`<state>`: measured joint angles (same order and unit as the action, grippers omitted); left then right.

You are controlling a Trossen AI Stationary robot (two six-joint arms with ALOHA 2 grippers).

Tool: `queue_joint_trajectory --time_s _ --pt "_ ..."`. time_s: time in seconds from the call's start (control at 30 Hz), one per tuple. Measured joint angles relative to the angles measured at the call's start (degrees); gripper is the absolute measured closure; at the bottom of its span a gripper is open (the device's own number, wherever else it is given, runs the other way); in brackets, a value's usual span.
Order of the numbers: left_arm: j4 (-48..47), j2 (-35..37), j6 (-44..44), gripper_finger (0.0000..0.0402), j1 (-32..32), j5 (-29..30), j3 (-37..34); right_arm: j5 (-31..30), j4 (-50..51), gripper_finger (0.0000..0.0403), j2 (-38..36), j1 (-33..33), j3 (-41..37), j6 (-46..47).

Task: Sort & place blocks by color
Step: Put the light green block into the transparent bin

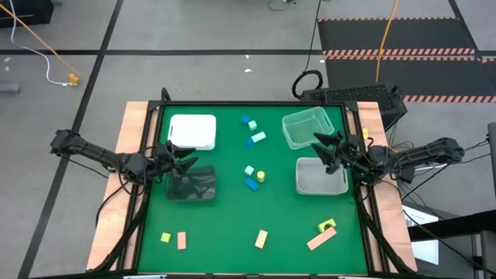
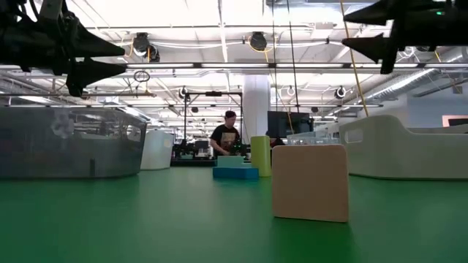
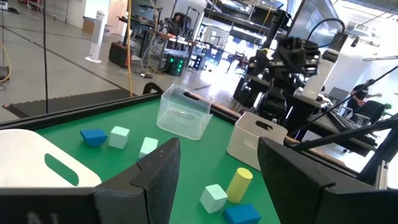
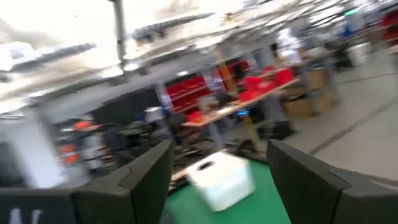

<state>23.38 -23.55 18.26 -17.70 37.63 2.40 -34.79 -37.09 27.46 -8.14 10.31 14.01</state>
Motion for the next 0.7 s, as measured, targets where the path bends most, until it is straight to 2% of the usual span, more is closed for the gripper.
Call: queue_joint_trajectory --time_s 0.4,0.5,0.7 --pt "0.0 0.0 0.0 0.0186 0.0 0.0 0.0 0.0 0.8 0.0154 15.6 11.8 10.0 1.7" --pt "0.0 0.0 0.0 0.0186 0.0 0.0 0.0 0.2 1.5 0.0154 19.1 13.1 13.3 3.3" --pt "0.0 0.0 -0.3 0.0186 0.0 0.0 0.0 0.4 7.4 0.0154 25.0 14.2 21.3 0.0"
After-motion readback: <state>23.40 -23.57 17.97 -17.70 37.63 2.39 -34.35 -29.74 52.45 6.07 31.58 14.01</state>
